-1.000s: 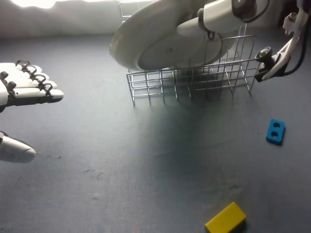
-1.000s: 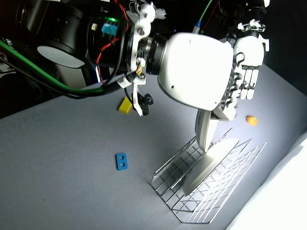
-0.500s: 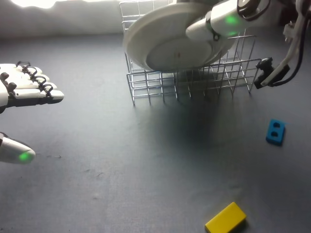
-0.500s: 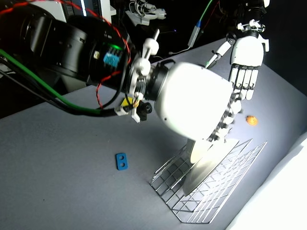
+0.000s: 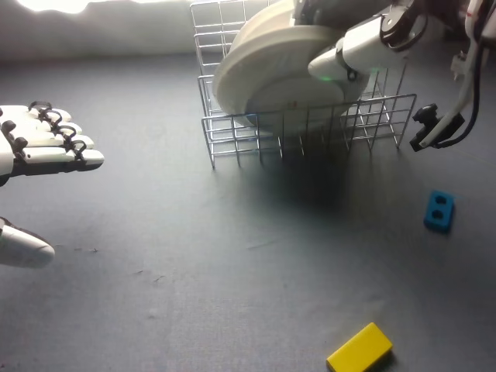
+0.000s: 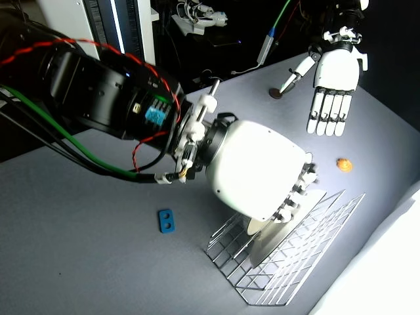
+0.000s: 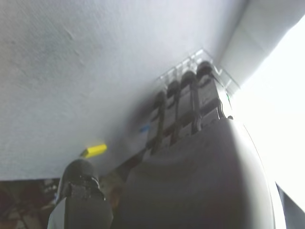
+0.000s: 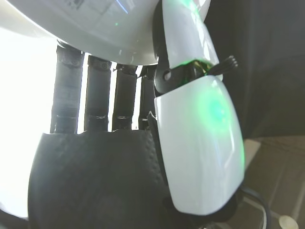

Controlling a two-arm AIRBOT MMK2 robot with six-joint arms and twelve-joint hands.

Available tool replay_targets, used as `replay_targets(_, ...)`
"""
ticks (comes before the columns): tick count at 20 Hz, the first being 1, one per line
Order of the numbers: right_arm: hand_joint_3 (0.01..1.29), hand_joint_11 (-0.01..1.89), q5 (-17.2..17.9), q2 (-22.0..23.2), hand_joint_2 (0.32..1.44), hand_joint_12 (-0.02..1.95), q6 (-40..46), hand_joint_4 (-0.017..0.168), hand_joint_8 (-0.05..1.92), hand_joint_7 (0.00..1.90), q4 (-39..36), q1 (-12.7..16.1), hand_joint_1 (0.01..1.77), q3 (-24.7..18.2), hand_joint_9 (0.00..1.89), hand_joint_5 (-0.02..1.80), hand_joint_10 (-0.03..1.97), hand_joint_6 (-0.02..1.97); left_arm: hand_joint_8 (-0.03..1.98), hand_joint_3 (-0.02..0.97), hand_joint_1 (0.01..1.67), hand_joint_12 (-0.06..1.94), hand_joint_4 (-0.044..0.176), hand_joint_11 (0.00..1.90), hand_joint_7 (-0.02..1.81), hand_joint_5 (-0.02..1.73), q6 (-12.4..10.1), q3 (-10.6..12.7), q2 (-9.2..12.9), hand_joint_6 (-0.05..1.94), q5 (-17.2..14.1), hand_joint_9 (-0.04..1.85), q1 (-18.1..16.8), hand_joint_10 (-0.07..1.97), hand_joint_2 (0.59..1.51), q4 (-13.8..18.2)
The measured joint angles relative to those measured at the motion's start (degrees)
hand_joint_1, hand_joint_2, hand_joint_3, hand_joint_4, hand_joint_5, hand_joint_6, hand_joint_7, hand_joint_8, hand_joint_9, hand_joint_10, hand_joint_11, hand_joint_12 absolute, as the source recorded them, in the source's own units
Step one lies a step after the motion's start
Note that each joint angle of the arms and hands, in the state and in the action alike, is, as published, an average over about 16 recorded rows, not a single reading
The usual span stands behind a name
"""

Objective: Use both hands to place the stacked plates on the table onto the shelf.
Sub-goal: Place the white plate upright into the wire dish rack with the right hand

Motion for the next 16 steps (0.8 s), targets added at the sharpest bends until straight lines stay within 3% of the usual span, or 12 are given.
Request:
replay_targets(6,0.01,0.74,-0.01,-0.99,1.05,1.28,0.09,-0.003,0.88,0.93,-0.02,-1.41,1.29,1.72,0.88,0.81,0.88,1.05,0.00,0.010,0.02,0.01,0.007,0.02,0.07,0.07,0.09,0.28,-0.16,0.01,-0.34,0.04,0.02,0.01,1.069,0.07)
replay_targets(16,0.01,0.55,-0.20,-1.25,1.06,1.27,0.19,0.004,0.28,0.90,-0.22,-0.97,1.16,2.41,0.85,0.73,0.41,0.57,0.00,0.011,0.02,0.02,0.007,0.03,0.08,0.08,0.14,0.42,-0.32,0.01,-1.36,0.05,0.00,0.01,1.069,1.26)
